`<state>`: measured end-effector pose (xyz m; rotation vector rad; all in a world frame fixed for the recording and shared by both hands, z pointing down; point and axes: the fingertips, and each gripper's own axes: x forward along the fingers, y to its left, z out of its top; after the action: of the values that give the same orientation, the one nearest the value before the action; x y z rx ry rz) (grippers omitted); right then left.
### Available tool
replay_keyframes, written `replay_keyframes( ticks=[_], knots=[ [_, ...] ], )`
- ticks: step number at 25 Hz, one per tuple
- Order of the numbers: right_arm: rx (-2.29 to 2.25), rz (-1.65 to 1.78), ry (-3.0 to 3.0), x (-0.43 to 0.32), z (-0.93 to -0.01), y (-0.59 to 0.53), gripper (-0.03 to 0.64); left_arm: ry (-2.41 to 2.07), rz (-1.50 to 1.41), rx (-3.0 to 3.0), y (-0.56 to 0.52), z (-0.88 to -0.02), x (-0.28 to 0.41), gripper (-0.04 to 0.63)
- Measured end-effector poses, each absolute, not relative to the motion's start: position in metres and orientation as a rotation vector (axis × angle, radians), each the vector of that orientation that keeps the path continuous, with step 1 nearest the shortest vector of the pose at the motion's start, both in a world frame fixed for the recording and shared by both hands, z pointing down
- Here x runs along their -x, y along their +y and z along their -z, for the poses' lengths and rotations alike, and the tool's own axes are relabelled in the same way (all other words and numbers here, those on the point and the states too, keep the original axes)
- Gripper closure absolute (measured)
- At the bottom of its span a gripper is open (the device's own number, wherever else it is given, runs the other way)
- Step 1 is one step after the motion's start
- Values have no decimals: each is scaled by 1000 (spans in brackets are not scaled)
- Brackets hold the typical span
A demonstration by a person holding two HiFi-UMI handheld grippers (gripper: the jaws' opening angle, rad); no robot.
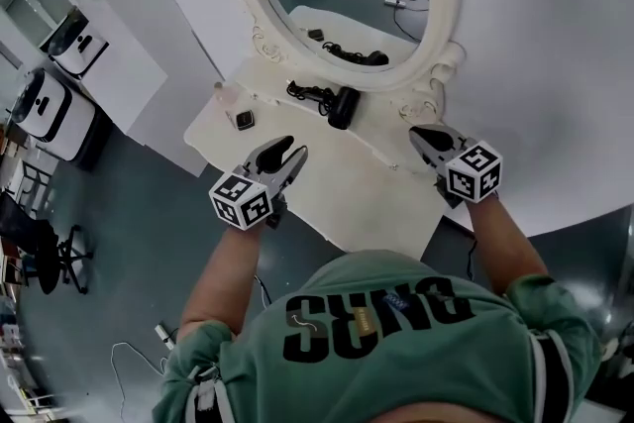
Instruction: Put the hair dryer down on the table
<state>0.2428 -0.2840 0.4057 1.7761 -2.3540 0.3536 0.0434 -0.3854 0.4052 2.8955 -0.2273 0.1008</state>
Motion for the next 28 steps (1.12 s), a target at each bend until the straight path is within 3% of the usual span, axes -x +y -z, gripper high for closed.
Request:
replay_keyframes(
  ticks=[12,28],
  knots=[
    [-1750,-345,-2369,-231,-402,-266,623,-246,47,-2779,-323,-409,-29,580],
    [-1744,-346,-2404,-227,-401,-270,623,-230,70,-2760,-320,-405,-34,584]
  ],
)
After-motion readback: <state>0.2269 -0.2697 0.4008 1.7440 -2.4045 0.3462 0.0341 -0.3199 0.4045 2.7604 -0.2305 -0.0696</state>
